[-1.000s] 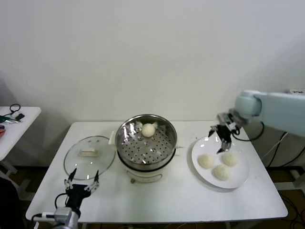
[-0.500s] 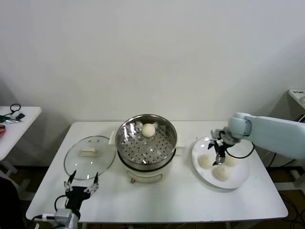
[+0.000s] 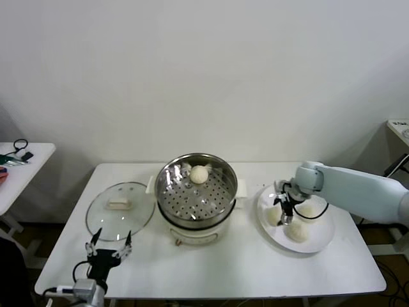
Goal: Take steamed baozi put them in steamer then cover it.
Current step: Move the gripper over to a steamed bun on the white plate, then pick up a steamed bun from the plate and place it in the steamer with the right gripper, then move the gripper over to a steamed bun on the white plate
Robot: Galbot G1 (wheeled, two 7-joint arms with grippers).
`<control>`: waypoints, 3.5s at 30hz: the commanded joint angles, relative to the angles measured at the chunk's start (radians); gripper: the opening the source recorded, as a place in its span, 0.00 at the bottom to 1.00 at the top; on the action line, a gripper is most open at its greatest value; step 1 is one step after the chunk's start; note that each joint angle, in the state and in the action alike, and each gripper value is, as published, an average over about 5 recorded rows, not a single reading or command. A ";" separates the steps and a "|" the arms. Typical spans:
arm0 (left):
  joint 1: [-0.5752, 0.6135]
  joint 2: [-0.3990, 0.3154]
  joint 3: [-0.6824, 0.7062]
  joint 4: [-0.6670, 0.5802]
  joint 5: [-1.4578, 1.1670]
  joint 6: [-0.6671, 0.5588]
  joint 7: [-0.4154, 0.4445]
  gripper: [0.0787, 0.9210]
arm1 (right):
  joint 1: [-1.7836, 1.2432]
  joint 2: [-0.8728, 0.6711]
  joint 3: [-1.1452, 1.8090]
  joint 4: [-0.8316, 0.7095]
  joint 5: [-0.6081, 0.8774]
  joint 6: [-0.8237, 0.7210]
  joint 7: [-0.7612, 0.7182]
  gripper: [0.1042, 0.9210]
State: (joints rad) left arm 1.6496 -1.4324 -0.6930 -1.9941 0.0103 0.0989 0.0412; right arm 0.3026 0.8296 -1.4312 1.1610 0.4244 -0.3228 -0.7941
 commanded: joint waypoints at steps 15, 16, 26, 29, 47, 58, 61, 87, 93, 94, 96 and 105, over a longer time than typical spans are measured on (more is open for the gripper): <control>0.001 0.004 0.008 -0.024 -0.002 0.006 0.001 0.88 | 0.602 0.023 -0.333 0.137 0.262 0.040 -0.120 0.57; 0.001 0.005 0.010 -0.027 -0.002 0.007 0.001 0.88 | 0.660 0.043 -0.353 0.157 0.302 0.037 -0.127 0.57; 0.006 0.004 0.023 -0.049 -0.001 0.010 0.003 0.88 | 0.815 0.309 -0.200 0.331 0.632 -0.102 -0.031 0.58; 0.011 0.001 0.024 -0.057 -0.001 0.009 0.002 0.88 | 0.737 0.416 -0.135 0.322 0.662 -0.153 0.032 0.58; 0.030 -0.007 -0.012 -0.091 -0.017 0.016 0.005 0.88 | 0.359 0.621 -0.103 0.051 0.437 -0.211 0.114 0.58; 0.022 -0.009 -0.007 -0.085 -0.015 0.018 0.005 0.88 | 0.262 0.666 -0.101 -0.061 0.382 -0.212 0.125 0.58; 0.020 -0.008 -0.007 -0.082 -0.017 0.018 0.005 0.88 | 0.250 0.679 -0.103 -0.085 0.370 -0.211 0.125 0.58; 0.014 -0.001 -0.004 -0.097 -0.010 0.028 0.010 0.88 | 0.783 0.044 -0.427 0.423 0.356 0.005 -0.152 0.88; 0.016 -0.001 -0.004 -0.098 -0.010 0.027 0.010 0.88 | 0.725 -0.135 -0.528 0.459 0.155 0.018 -0.135 0.88; 0.017 -0.002 -0.005 -0.098 -0.010 0.026 0.009 0.88 | 0.694 -0.156 -0.522 0.455 0.128 0.014 -0.127 0.88; 0.018 -0.004 -0.008 -0.098 -0.010 0.026 0.009 0.88 | 0.627 -0.193 -0.496 0.448 0.078 0.003 -0.114 0.88; 0.027 -0.015 -0.010 -0.099 -0.008 0.025 0.007 0.88 | 0.300 -0.277 -0.277 0.352 -0.070 -0.033 -0.079 0.88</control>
State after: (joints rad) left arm 1.6753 -1.4456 -0.7042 -2.0934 0.0012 0.1237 0.0483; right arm 0.7905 0.6995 -1.7904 1.5150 0.5002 -0.3544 -0.8776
